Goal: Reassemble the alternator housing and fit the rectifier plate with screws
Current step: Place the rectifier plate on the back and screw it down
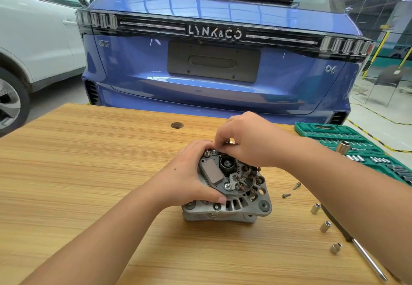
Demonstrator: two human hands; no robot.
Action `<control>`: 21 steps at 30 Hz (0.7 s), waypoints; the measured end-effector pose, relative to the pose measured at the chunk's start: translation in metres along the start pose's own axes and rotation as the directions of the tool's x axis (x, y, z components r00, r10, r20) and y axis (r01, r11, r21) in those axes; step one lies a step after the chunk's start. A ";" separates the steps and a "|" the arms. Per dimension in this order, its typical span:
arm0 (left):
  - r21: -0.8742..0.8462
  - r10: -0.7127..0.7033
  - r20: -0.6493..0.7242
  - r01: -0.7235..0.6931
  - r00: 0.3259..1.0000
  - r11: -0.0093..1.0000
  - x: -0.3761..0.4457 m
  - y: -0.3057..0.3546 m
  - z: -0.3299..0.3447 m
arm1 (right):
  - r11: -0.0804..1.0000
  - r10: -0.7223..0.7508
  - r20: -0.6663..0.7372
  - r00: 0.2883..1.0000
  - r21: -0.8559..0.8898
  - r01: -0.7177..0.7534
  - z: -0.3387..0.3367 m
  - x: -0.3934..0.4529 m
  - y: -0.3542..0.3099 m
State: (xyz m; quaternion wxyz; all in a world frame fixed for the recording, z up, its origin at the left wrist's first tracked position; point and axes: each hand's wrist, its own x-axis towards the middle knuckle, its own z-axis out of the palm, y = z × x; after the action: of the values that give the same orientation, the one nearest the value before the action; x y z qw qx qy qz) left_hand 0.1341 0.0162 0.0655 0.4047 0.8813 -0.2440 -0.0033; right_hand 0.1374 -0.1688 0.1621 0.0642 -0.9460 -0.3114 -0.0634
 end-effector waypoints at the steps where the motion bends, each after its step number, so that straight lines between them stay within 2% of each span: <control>1: -0.002 -0.001 -0.001 0.001 1.000 1.000 0.000 0.000 0.000 | 1.000 0.002 0.003 1.000 -0.012 -0.002 -0.001 0.001 -0.001; 10: -0.031 -0.052 -0.027 0.051 0.998 0.998 -0.003 0.001 0.001 | 0.997 0.015 0.020 1.000 -0.069 -0.014 -0.002 0.006 -0.003; 21: -0.027 -0.115 -0.021 0.114 0.993 0.993 -0.003 0.004 0.000 | 0.999 0.032 -0.009 0.999 0.037 -0.032 -0.002 0.003 0.003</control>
State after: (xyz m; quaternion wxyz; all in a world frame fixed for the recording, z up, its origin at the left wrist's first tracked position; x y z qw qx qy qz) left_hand 0.1297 0.0152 0.0676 0.4181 0.8884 -0.1884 -0.0196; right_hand 0.1416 -0.1699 0.1641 0.0842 -0.9492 -0.2969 -0.0611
